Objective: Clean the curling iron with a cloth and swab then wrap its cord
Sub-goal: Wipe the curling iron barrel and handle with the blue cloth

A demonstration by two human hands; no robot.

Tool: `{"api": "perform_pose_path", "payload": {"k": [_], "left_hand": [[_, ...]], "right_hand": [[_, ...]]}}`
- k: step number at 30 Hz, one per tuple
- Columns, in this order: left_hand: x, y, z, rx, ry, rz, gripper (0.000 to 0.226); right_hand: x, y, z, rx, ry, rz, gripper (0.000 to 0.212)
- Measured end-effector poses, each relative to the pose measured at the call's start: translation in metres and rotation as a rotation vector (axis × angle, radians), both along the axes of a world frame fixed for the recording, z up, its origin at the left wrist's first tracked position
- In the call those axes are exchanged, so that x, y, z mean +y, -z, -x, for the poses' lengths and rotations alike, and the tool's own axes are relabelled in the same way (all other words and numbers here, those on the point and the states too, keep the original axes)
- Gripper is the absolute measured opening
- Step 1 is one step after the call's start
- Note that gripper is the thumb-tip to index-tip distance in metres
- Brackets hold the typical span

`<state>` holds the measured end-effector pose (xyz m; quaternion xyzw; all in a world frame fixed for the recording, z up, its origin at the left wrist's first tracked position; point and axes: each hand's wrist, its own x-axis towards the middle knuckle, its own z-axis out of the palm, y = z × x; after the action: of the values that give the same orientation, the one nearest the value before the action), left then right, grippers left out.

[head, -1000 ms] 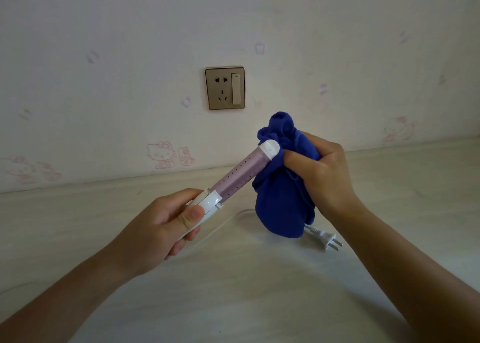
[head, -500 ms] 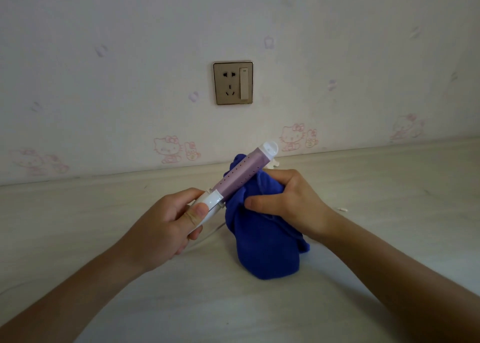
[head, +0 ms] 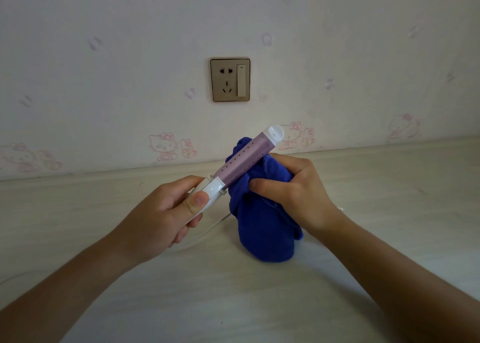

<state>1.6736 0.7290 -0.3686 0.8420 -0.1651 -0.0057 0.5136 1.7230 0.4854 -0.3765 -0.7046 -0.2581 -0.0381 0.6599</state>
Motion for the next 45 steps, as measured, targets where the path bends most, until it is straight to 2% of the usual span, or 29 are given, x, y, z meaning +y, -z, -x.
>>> {"api": "perform_pose_path", "payload": {"k": [6, 9, 12, 17, 21, 27, 34, 39, 45], "left_hand": [[0.005, 0.0, 0.002, 0.001, 0.01, 0.007, 0.045], [0.01, 0.0, 0.004, 0.019, 0.006, 0.017, 0.046], [0.009, 0.0, 0.004, 0.014, 0.016, 0.005, 0.043], [0.003, -0.003, 0.005, -0.009, 0.006, -0.017, 0.026], [0.002, -0.006, 0.005, -0.002, -0.016, -0.026, 0.026], [0.004, -0.002, 0.01, 0.041, -0.046, -0.054, 0.033], [0.001, -0.003, 0.014, 0.002, -0.007, 0.011, 0.032], [0.003, -0.002, 0.01, 0.015, 0.002, 0.011, 0.031], [0.015, 0.0, 0.006, 0.037, 0.008, -0.008, 0.04]], "right_hand": [[-0.007, -0.001, -0.004, 0.021, 0.05, -0.007, 0.014], [-0.019, -0.01, -0.012, 0.046, 0.13, -0.062, 0.008], [-0.026, -0.013, -0.016, 0.064, 0.141, -0.063, 0.011], [-0.015, -0.009, -0.005, 0.079, 0.003, -0.008, 0.014], [-0.005, -0.007, 0.001, 0.108, -0.129, 0.058, 0.02], [0.003, -0.002, 0.005, 0.169, -0.166, 0.178, 0.026], [-0.001, -0.005, 0.004, 0.043, -0.084, 0.148, 0.024], [-0.008, -0.007, 0.0, 0.045, -0.066, 0.129, 0.022], [-0.028, -0.02, -0.012, 0.11, 0.071, -0.026, 0.007]]}}
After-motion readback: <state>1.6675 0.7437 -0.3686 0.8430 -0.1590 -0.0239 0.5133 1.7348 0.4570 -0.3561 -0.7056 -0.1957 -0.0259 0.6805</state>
